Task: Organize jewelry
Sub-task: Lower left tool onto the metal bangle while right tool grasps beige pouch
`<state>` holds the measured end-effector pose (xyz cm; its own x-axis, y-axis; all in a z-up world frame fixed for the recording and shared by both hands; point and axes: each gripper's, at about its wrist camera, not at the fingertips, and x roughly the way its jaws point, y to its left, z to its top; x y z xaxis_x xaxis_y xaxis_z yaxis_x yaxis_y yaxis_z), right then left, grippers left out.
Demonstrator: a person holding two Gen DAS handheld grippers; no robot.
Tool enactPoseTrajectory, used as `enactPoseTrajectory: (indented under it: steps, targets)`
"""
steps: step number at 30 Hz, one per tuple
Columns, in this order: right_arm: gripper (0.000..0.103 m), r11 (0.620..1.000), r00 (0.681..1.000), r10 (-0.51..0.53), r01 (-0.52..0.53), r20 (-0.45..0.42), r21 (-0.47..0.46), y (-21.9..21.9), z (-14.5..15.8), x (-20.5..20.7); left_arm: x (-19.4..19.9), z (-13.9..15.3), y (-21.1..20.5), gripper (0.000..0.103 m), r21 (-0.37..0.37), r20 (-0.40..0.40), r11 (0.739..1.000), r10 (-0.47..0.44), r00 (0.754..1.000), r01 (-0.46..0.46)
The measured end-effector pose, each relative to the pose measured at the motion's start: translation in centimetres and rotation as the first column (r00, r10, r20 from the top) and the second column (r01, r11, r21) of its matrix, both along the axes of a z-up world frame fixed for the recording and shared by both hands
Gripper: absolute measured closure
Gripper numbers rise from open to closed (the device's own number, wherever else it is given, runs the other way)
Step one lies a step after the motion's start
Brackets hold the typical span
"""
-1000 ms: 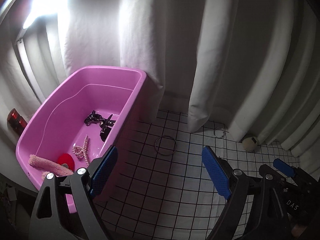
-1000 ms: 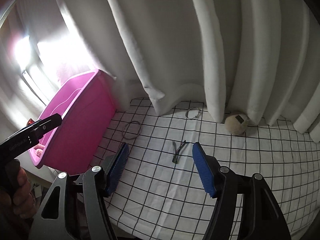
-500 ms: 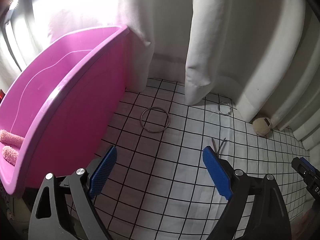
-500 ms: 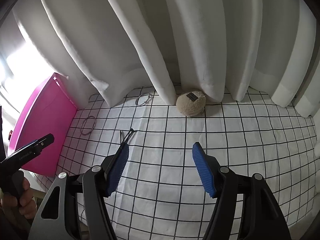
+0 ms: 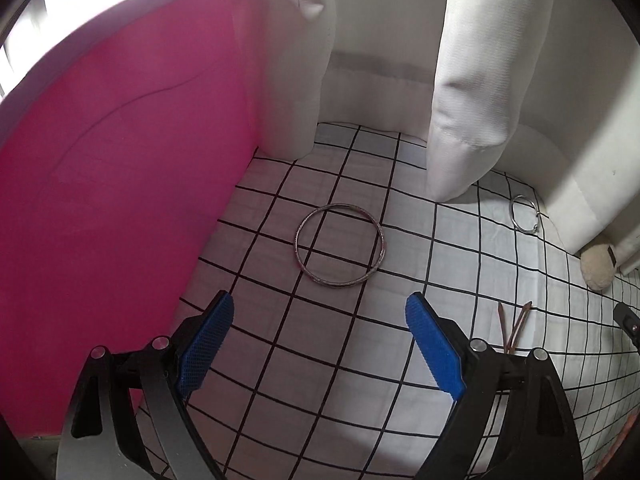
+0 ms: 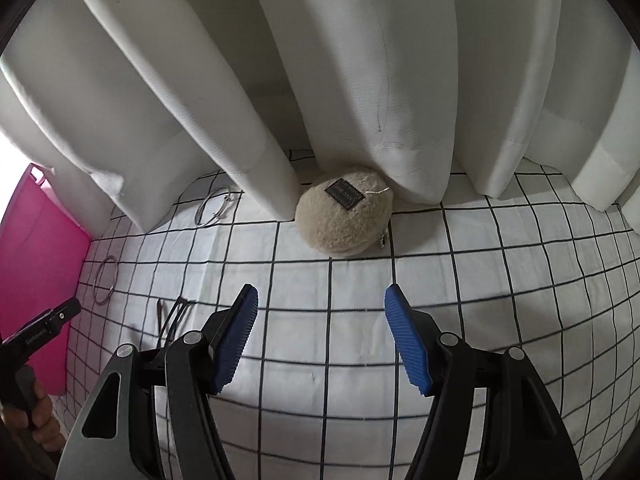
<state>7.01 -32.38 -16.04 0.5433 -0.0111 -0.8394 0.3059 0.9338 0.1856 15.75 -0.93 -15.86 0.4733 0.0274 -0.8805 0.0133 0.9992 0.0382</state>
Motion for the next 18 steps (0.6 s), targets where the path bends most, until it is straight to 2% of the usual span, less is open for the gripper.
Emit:
enactPoseTrajectory:
  steps: [8, 18]
  targets:
    - [0.04, 0.999, 0.999, -0.026, 0.025, -0.024, -0.033, -1.4, -2.1, 3.4, 1.9, -2.2, 0.0, 0.017, -0.01, -0.021, 1.0, 0.011, 1.0, -0.011]
    - [0.04, 0.998, 0.999, -0.018, 0.016, -0.03, -0.056, -1.0, -3.1, 4.3, 3.5, -3.8, 0.3, 0.017, -0.012, -0.026, 0.999, 0.032, 0.999, -0.033]
